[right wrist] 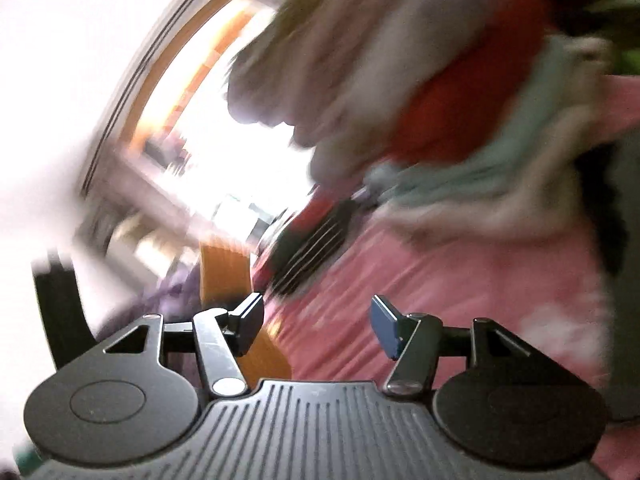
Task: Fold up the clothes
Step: 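Lift the sleeve with the left tool and fold it across the body, release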
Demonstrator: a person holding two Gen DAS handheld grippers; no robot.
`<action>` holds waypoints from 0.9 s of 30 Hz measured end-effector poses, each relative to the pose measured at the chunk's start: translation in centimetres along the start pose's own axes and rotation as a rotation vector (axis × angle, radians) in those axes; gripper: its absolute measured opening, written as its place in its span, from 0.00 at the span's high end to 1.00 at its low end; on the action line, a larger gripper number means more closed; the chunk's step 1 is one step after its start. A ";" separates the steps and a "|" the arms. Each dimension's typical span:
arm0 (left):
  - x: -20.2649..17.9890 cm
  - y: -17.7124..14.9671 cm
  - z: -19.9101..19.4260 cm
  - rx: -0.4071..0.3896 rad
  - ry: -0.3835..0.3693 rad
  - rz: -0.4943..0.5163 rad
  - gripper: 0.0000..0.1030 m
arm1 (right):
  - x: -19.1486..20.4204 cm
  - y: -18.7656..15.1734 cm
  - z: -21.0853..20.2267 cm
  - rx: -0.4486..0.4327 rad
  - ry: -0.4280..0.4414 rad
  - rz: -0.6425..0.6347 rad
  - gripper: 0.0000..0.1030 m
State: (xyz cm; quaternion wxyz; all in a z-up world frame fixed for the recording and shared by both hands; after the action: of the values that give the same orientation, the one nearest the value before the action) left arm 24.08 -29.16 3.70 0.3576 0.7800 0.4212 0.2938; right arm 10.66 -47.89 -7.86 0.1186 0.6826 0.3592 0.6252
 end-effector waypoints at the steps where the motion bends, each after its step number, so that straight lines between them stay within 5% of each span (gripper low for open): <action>1: 1.4 0.1 -0.8 -0.016 -0.018 -0.042 0.92 | 1.3 -0.7 0.7 0.038 0.012 -0.056 0.41; 5: 6.3 -1.0 -4.0 -0.074 -0.057 -0.189 0.92 | 6.1 -4.5 3.7 0.184 0.045 -0.280 0.37; 13: 14.7 -5.2 -7.1 -0.117 -0.007 -0.387 0.92 | 11.9 -13.5 8.1 0.394 -0.018 -0.636 0.37; 19: 18.6 -8.5 -8.5 -0.123 0.035 -0.432 0.92 | 13.7 -17.1 8.5 0.422 -0.053 -0.818 0.46; 27: 24.4 -12.9 -9.2 -0.139 0.054 -0.537 0.92 | 14.2 -18.5 8.9 0.421 -0.086 -0.871 0.53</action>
State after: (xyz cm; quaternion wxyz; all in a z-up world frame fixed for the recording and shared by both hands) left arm 22.81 -0.14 2.43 0.4639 0.6059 0.6011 0.2375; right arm 12.13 -23.07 -9.96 0.2434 0.5035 0.7248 0.4024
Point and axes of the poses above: each gripper's, at about its wrist camera, not at the fingertips, and z roughly the way its jaws point, x to its left, y to its top, the point moved 6 cm from there along z, roughly the way its jaws point, and after that the axes turned 5 degrees about x, right-handed, at the moved point
